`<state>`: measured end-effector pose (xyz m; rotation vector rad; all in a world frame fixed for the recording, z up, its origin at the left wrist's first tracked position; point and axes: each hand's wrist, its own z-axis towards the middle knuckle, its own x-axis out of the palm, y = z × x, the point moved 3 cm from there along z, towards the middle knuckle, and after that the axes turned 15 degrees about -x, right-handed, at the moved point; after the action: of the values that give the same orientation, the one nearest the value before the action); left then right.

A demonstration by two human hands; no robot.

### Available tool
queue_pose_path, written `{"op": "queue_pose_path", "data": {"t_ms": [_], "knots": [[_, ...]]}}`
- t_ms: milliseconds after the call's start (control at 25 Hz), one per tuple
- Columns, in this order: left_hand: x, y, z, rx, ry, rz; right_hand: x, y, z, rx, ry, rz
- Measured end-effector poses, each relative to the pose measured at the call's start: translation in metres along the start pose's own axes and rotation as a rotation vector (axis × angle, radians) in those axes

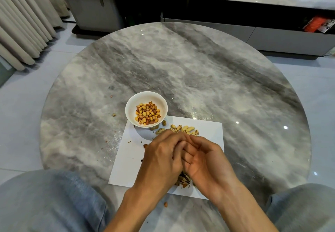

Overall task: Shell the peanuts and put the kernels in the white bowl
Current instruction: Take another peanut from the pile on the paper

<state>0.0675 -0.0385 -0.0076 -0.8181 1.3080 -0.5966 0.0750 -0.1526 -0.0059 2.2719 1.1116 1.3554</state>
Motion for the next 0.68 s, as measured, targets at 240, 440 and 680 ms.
{"op": "queue_pose_path", "data": {"t_ms": [240,440,680], "knots": [[-0.005,0.002,0.002,-0.441,0.098,-0.302,-0.001,-0.004,-0.002,0.002,-0.018,-0.114],[-0.002,0.017,0.002,-0.930,0.194,-0.776,-0.012,-0.006,0.002,-0.025,-0.160,-0.231],[-0.001,0.018,0.001,-0.980,0.179,-0.953,-0.019,0.006,0.004,-0.142,-0.297,-0.280]]}}
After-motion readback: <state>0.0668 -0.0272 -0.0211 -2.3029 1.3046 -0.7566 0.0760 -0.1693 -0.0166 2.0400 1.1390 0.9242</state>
